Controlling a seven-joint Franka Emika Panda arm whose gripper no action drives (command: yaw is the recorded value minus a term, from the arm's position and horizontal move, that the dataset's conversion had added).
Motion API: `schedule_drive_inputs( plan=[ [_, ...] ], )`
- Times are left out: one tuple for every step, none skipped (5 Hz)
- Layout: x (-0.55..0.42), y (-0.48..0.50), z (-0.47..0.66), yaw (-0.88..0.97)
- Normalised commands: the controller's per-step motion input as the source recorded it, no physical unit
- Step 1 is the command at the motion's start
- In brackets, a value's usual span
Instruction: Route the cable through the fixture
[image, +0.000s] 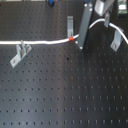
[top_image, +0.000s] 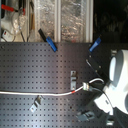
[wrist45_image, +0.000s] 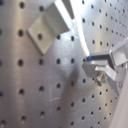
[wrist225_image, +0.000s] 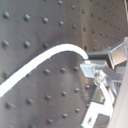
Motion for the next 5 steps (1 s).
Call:
schedule_drive_inputs(
  plan=[
    [-0.027,0.03,0.0,0.0],
    [0.017,-0.02,0.0,0.0],
    [0.122,-0.273,0.0,0.0],
    [0.023,-0.026,0.0,0.0],
    [0.008,-0.009,0.0,0.0]
  ],
)
